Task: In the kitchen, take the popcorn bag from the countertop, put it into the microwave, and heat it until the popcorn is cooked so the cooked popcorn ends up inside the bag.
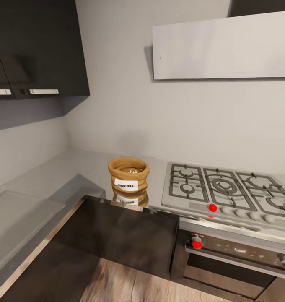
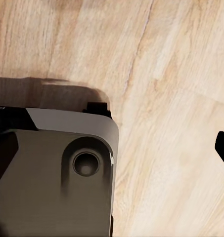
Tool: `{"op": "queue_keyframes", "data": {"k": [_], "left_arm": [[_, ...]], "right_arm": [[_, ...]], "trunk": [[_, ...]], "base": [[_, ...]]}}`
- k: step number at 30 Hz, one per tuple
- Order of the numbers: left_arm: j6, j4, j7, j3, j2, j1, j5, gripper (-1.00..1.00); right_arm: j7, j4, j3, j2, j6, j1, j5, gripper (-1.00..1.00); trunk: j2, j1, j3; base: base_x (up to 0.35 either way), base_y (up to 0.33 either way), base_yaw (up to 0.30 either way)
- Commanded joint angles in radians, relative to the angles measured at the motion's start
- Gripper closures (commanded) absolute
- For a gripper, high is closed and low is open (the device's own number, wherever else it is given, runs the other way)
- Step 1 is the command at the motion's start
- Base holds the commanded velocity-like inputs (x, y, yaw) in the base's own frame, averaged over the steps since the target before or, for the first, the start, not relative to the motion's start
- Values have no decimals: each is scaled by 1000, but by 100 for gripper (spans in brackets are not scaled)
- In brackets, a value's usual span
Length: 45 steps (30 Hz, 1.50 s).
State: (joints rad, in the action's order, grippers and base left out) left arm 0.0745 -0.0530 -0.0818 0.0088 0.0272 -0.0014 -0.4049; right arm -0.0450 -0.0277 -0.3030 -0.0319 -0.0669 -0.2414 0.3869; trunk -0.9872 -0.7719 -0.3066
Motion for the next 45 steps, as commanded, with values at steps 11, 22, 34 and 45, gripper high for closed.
{"op": "queue_keyframes", "data": {"k": [11, 22, 34, 45], "left_arm": [[2, -1, -3, 0, -1, 0, -3, -100], [2, 1, -3, -1, -4, 0, -4, -100], [2, 1, -2, -1, -3, 0, -3, -100], [1, 1, -2, -1, -3, 0, -3, -100]], "right_arm": [[-3, -3, -9, 1, -5, -1, 10, -100], [-3, -3, -10, 1, -5, -1, 10, -100], [-3, -3, -10, 1, -5, -1, 10, -100], [-5, -3, -8, 0, -8, -1, 24, -100]], "trunk": [[-1, 0, -18], [-1, 0, -36], [-1, 0, -54], [-1, 0, -56]], "base": [[0, 0, 0], [0, 0, 0], [0, 0, 0], [0, 0, 0]]}}
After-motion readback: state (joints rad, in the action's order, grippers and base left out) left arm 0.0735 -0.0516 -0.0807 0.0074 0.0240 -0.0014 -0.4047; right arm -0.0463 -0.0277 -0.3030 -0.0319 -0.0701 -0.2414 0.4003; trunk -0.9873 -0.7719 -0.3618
